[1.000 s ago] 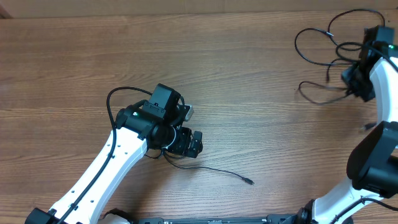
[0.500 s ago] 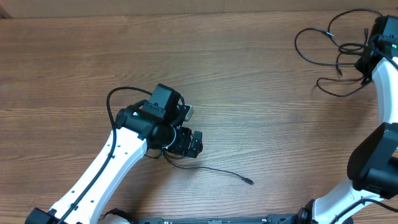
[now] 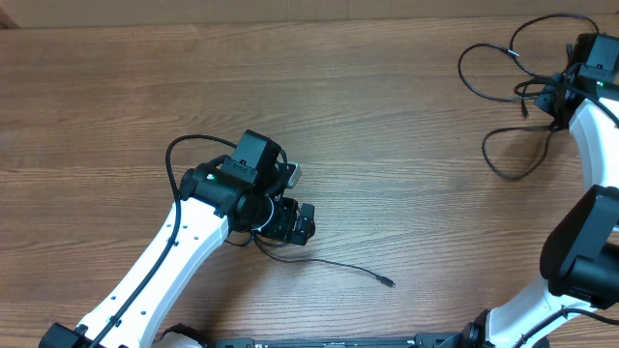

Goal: Untangle cables

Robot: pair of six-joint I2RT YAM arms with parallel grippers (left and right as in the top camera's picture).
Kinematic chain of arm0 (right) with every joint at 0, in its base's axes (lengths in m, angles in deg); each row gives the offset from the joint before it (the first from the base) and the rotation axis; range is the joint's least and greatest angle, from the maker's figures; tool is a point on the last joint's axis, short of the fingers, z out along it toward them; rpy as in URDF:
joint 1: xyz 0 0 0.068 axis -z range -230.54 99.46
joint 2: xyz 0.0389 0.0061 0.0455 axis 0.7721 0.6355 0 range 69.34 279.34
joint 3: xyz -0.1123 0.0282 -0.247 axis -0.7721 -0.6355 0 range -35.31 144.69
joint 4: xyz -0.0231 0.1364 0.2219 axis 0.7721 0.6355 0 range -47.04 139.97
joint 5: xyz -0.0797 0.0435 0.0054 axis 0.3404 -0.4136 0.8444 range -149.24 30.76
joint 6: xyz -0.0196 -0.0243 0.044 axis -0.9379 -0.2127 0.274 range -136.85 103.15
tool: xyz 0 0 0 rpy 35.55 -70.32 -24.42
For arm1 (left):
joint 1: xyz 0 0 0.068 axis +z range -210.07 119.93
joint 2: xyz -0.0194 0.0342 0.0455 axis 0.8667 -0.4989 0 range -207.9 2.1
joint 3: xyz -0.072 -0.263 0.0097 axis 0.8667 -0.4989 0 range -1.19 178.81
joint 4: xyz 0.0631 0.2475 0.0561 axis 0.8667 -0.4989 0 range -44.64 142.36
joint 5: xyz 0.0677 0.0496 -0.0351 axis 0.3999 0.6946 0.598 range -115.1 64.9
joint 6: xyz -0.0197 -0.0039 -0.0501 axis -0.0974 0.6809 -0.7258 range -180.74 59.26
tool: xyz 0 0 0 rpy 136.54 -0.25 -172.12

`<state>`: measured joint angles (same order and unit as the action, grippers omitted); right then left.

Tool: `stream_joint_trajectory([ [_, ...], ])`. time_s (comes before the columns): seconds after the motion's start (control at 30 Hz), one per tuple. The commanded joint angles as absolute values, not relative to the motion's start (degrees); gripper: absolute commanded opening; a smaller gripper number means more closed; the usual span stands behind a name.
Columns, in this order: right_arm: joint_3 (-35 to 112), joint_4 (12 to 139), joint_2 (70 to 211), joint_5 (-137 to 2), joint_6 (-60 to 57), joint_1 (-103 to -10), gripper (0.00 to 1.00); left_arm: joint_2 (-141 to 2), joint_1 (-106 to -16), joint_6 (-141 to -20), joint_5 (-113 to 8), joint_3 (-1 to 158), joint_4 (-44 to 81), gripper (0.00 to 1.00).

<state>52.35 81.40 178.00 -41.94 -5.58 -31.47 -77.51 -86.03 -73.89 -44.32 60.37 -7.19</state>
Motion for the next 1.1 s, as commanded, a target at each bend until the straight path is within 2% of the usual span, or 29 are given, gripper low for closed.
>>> stream_joint_trajectory([
  [0.0, 51.2, 81.1, 177.5, -43.6, -6.7, -30.4, 0.47, -76.5, -86.4, -74.0, -44.1, 61.5, -7.0, 1.00],
  [0.1, 50.5, 81.6, 177.9, -45.3, -6.3, -30.4, 0.52, -76.5, -86.4, -74.0, -44.1, 61.5, -7.0, 0.99],
  [0.17, 50.3, 82.3, 178.1, -48.6, -6.3, -30.4, 0.64, -76.5, -86.4, -74.0, -44.1, 61.5, -7.0, 1.00],
  [0.3, 50.3, 83.7, 178.4, -52.3, -6.2, -30.4, 0.70, -76.5, -86.4, -74.0, -44.1, 61.5, -7.0, 0.99],
  [0.33, 50.3, 84.3, 178.6, -52.3, -6.2, -30.4, 0.74, -76.5, -86.4, -74.0, -44.1, 61.5, -7.0, 0.99],
  [0.37, 50.3, 84.9, 178.8, -52.2, -6.2, -30.4, 0.84, -76.5, -86.4, -74.0, -44.1, 61.5, -7.0, 1.00],
  [0.57, 50.3, 89.8, 181.1, -47.3, 0.1, -30.1, 0.91, -76.5, -86.4, -74.0, -44.1, 61.5, -7.0, 0.99],
  [0.73, 50.3, 93.0, 183.3, -47.7, 0.3, -29.9, 0.91, -76.5, -86.4, -74.0, -44.1, 61.5, -7.0, 1.00],
  [0.97, 50.3, 95.7, 187.1, -47.3, 0.4, -28.4, 0.96, -76.5, -86.4, -74.0, -44.1, 61.5, -7.0, 1.00],
  [1.03, 50.3, 95.9, 187.4, -47.6, 1.2, -27.6, 0.95, -76.5, -86.4, -74.0, -44.1, 61.5, -7.0, 1.00],
  [1.07, 50.3, 96.0, 187.4, -48.3, 1.1, -27.1, 0.89, -76.5, -86.4, -74.0, -44.1, 61.5, -7.0, 0.99],
])
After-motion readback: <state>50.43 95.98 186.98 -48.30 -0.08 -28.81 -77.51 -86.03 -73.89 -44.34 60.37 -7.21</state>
